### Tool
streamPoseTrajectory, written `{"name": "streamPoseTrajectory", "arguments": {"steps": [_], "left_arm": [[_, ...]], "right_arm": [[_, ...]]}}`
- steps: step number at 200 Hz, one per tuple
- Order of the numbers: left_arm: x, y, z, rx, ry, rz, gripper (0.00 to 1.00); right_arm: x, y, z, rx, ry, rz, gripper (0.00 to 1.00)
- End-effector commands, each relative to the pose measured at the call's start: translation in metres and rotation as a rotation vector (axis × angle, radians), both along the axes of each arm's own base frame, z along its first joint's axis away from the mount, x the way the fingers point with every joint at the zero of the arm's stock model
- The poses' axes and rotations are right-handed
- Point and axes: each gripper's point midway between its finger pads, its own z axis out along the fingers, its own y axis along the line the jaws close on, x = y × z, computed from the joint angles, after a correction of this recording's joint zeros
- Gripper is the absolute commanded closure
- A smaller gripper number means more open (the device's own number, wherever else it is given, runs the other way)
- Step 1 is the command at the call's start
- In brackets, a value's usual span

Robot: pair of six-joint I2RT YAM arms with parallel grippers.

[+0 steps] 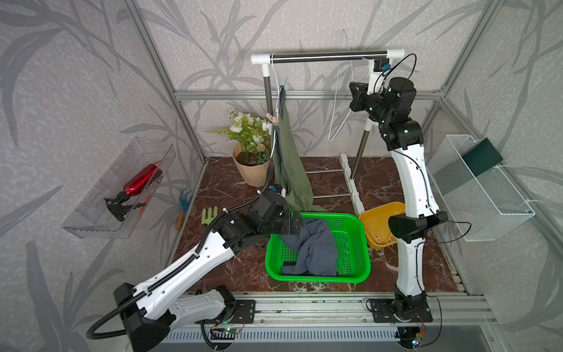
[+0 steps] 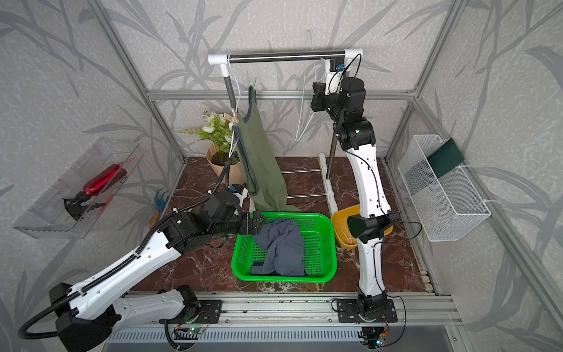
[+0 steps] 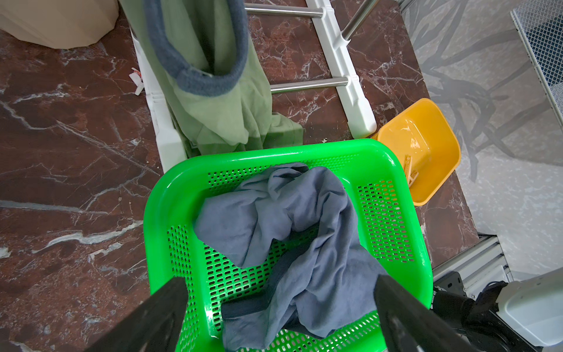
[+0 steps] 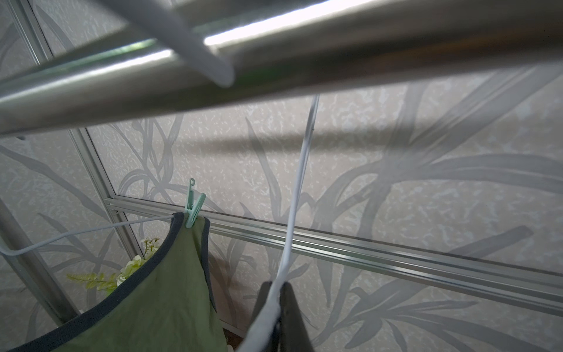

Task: Remove the clothespins securing tank tops to the hanger
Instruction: Place the hanger on the clothesline.

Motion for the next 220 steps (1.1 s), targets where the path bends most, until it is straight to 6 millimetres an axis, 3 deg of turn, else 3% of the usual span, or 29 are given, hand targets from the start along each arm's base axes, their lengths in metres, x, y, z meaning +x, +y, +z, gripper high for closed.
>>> {"name": "streamPoseTrajectory", "arguments": {"steps": [1,24,56,83,161,220], "left_arm": [[0.003,-0.003,0.005,-0.014,0.009,0.008,0.03],[0.005,-0.01,0.001,-0.027,0.022,0.001,0.03],[0.008,-0.014,-0.001,-0.018,0.033,-0.007,0.04],[0.012,-0.018,-0.001,0.003,0.044,-0.017,0.04],[0.021,-0.039,-0.007,0.005,0.097,-0.044,0.05],[0.025,-0.051,-0.016,-0.016,0.134,-0.049,0.05]], "right_arm": [[0.0,-0.006,0.01,0.008,-0.035,-0.026,1.0],[-0.002,-0.008,0.011,-0.017,-0.045,-0.038,1.0],[-0.013,-0.001,0.037,0.011,-0.137,0.022,1.0],[-0.012,-0.002,0.049,0.055,-0.187,0.021,1.0],[0.023,-0.011,0.034,0.141,-0.198,-0.047,1.0],[0.032,-0.017,0.028,0.14,-0.202,-0.086,1.0]]}}
